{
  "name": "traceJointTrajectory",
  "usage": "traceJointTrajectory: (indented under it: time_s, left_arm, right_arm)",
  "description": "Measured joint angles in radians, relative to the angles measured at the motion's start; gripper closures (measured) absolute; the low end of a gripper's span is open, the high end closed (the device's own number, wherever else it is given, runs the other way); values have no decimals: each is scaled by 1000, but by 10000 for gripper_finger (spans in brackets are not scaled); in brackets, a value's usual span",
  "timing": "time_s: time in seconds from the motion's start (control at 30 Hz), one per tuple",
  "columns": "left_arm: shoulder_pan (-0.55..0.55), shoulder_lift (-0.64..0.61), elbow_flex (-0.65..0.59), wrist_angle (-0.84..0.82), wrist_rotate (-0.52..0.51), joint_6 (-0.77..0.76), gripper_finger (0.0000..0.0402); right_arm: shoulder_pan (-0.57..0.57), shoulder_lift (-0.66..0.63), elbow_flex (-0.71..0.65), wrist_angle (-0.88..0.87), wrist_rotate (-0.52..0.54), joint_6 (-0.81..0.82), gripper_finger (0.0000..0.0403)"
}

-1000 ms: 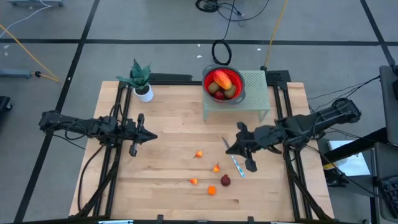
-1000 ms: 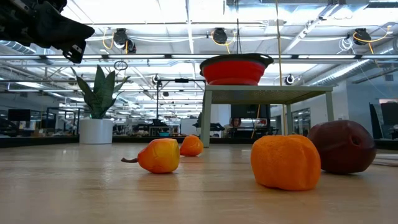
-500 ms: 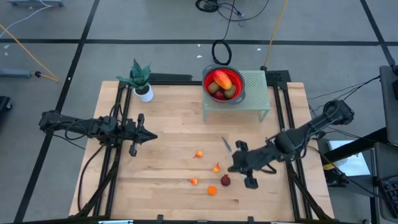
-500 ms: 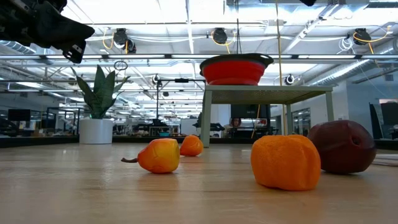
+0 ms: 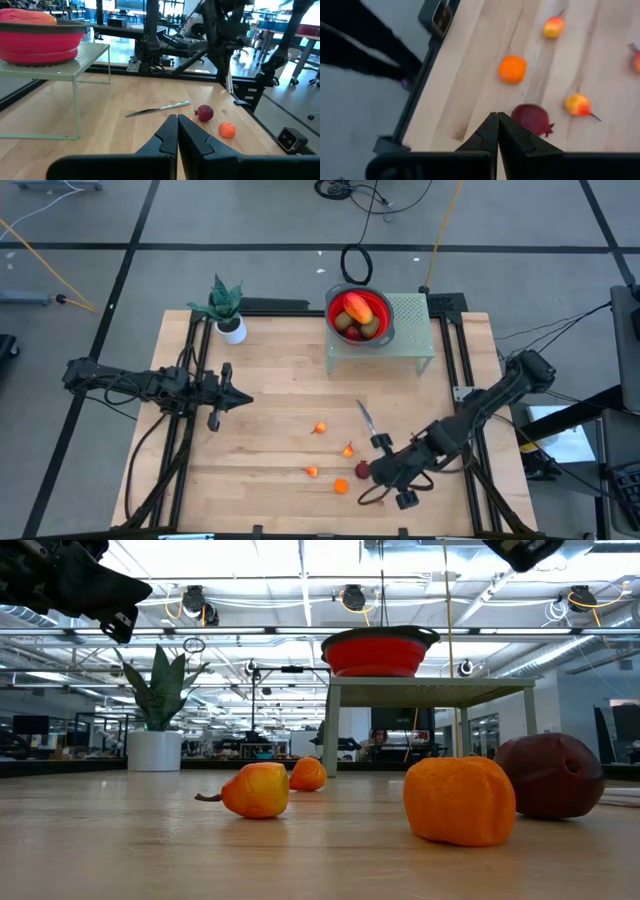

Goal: Pick & Place Fruit
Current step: Put the red pomegranate into the red basket on the shelf

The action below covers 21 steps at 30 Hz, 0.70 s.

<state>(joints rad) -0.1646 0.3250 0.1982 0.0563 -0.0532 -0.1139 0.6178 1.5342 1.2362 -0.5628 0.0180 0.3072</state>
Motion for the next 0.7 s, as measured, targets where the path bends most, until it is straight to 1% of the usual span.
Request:
traceJointTrajectory:
  time_s: [0.2, 0.37, 0.57, 0.7]
  left_arm:
    - [0, 0, 0, 0, 0, 0, 392]
    - [0, 0, 0, 0, 0, 0, 392]
    - [0, 0, 0, 0, 0, 0, 392]
    - [0, 0, 0, 0, 0, 0, 392]
  right_arm:
    - [0, 50, 0, 4, 5, -143, 391]
    - [-5, 82, 0, 8, 8, -291, 372]
    - [-21, 116, 0, 7, 11, -451, 331]
    - [-37, 122, 0, 4, 10, -519, 298]
